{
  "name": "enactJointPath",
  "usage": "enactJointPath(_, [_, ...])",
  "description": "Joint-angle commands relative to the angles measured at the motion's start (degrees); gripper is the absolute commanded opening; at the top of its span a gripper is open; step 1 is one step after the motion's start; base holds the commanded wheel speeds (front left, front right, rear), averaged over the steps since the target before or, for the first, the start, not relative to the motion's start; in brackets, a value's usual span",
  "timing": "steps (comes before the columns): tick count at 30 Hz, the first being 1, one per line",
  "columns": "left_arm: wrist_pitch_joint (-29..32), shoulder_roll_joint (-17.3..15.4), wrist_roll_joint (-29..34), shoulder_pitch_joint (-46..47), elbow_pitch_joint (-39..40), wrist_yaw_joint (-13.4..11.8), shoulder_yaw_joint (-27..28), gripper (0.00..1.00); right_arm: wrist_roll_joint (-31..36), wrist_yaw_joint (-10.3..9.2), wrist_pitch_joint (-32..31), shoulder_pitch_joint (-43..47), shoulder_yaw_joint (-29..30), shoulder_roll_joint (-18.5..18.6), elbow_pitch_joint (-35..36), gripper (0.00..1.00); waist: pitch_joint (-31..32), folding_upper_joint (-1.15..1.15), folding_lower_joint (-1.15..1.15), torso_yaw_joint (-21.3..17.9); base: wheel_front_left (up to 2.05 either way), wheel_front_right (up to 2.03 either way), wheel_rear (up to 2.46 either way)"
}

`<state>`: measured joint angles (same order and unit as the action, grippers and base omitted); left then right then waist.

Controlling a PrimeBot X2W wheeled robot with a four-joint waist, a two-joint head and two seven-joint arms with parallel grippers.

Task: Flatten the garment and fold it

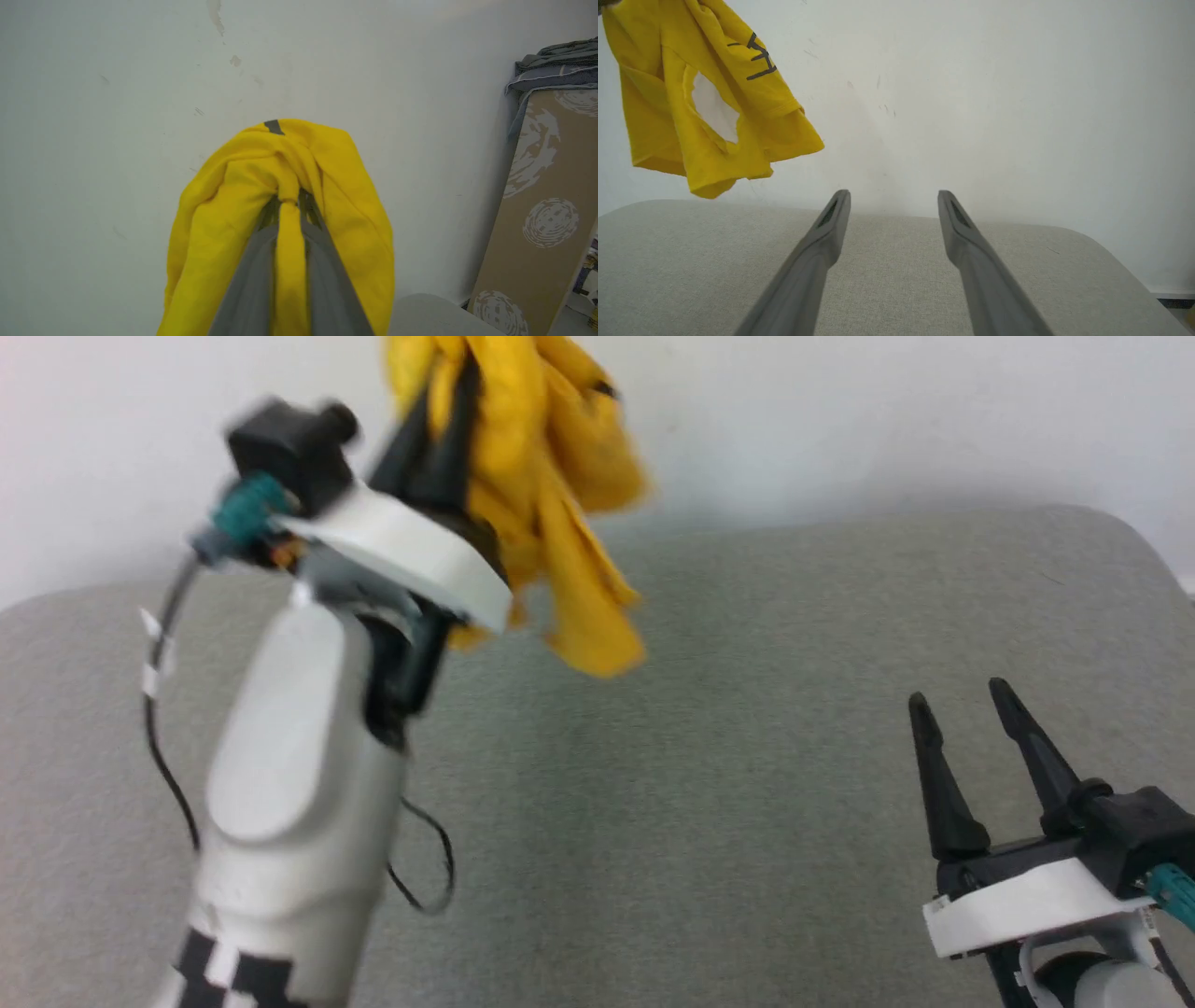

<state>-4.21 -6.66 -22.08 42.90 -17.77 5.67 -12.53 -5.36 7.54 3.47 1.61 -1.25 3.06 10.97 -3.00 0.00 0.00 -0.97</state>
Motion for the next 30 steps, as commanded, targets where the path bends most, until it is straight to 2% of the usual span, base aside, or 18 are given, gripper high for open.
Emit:
enactJointPath(1, [0.21,-0.04,-0.5,-1.75,0.66,-0.47,-0.09,0.0,-0.05,-0.05,-0.16,0.66,0.3,-0.15,0.35,1.0,-0.7,0.0,0.0,-3.53,0.0,0.0,0.0])
enactJointPath(6, [3.08,2.16,-3.9,-16.18,5.5,-4.41,-1.47,0.0,-1.08,-0.05,-0.21,1.52,0.8,-0.17,0.62,1.0,-1.38,0.0,0.0,-5.8,0.0,0.0,0.0])
enactJointPath(8, [3.43,2.64,-6.31,-26.96,5.32,-7.07,-1.12,0.0,-1.66,-0.05,-0.04,1.52,0.26,-0.17,0.27,1.0,-1.78,0.0,0.0,-6.91,0.0,0.0,0.0])
enactJointPath(9, [3.43,2.64,-6.31,-26.96,5.32,-7.07,-1.12,0.0,-1.66,-0.05,-0.04,1.52,0.26,-0.17,0.27,1.0,-1.78,0.0,0.0,-6.91,0.0,0.0,0.0])
enactJointPath(11, [3.08,2.78,-7.13,-32.63,3.47,-8.16,-1.17,0.0,-2.19,-0.05,0.17,1.48,-0.17,-0.17,-0.13,1.0,-1.81,0.0,0.0,-7.34,0.0,0.0,0.0])
enactJointPath(12, [2.14,2.88,-6.96,-36.59,1.69,-8.71,-1.89,0.19,-2.31,-0.05,0.34,1.52,-0.47,-0.17,-0.65,1.0,-1.58,0.0,0.0,-7.47,0.0,0.0,0.0])
enactJointPath(13, [1.58,2.9,-6.43,-37.74,1.1,-8.78,-2.54,0.49,-2.35,-0.05,0.42,1.59,-0.46,-0.17,-0.89,1.0,-1.32,0.0,0.0,-7.29,0.0,0.0,0.0])
enactJointPath(14, [0.61,2.92,-5.83,-38.55,0.81,-8.92,-3.06,1.0,-2.31,-0.05,0.44,1.76,-0.41,-0.17,-1.11,1.0,-0.94,0.0,0.0,-7.01,0.0,0.0,0.0])
enactJointPath(22, [-8.49,2.45,-1.3,-39.09,5.52,-9.72,-4.28,1.0,-1.21,-0.05,-0.33,2.79,-0.43,-0.18,-1.04,1.0,1.25,0.0,0.0,-4.59,0.0,0.0,0.0])
enactJointPath(30, [-10.18,-1.8,1.56,-41.69,13.74,-12.78,0.02,1.0,-0.05,-0.05,-1.83,4.88,-1.01,-0.18,0.82,1.0,3.07,0.0,0.0,-2.55,0.0,0.0,0.0])
